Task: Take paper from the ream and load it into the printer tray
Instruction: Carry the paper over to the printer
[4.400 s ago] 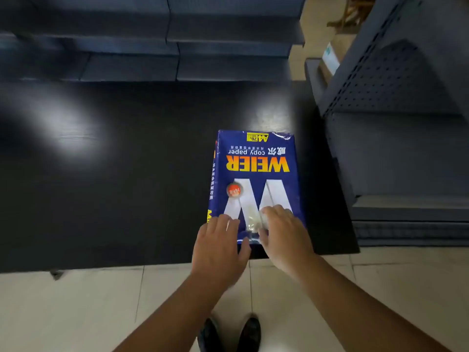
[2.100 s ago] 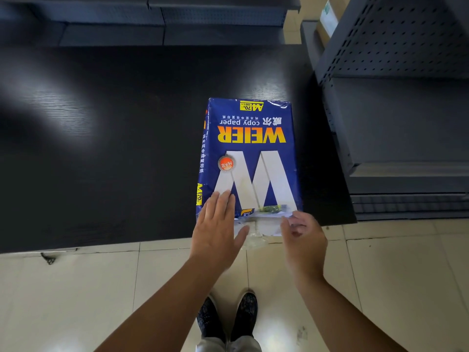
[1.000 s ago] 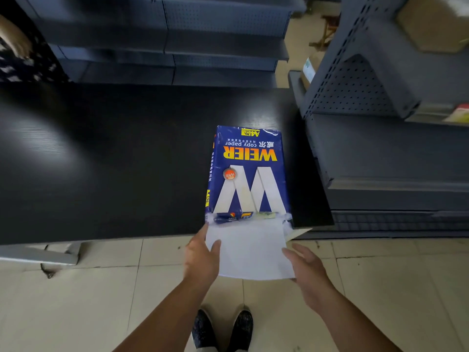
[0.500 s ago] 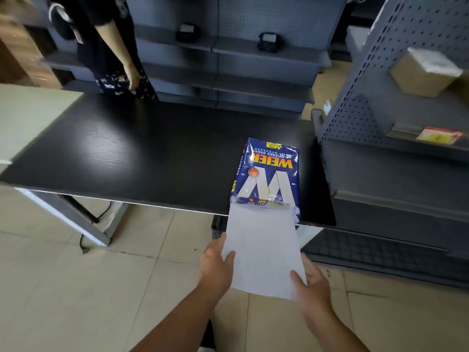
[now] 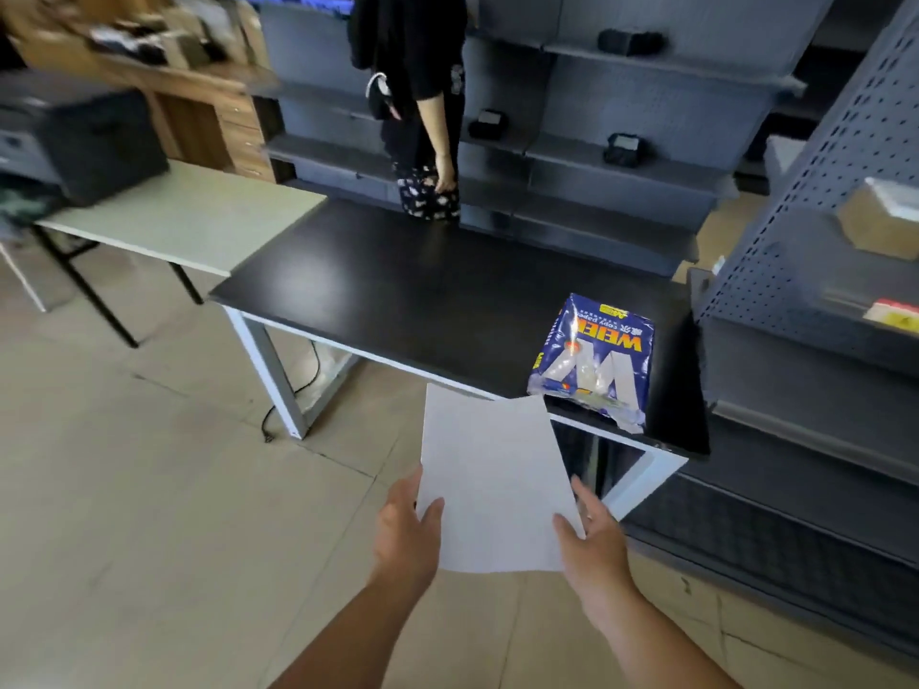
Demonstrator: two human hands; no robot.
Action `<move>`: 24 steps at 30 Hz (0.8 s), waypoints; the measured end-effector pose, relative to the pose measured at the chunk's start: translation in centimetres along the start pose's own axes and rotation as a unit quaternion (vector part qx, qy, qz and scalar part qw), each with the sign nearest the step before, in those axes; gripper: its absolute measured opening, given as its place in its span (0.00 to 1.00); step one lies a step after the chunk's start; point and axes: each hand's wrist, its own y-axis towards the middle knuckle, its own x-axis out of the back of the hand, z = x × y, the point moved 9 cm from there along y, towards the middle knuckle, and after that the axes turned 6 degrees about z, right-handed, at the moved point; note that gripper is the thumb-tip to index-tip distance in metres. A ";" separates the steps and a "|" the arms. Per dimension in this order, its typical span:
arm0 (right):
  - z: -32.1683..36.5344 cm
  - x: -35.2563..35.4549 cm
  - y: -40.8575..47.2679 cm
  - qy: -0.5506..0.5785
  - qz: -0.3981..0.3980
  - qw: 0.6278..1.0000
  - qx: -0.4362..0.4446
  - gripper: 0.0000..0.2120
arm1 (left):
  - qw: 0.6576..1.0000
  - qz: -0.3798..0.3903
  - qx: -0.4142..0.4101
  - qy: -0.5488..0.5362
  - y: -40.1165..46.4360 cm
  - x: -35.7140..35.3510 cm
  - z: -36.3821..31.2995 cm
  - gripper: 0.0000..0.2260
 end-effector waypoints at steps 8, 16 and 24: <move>6.9 -24.3 -2.9 -0.072 0.201 0.976 0.045 0.22 | 0.978 -0.175 0.067 -0.096 -1.9 21.4 9.1 0.22; 11.8 -45.9 -8.4 -0.111 0.310 0.938 0.108 0.25 | 0.938 -0.298 0.107 -0.139 -4.7 39.4 17.5 0.19; 14.2 -59.9 -11.5 -0.125 0.394 0.902 0.127 0.21 | 0.891 -0.376 0.154 -0.201 -5.1 48.9 23.5 0.21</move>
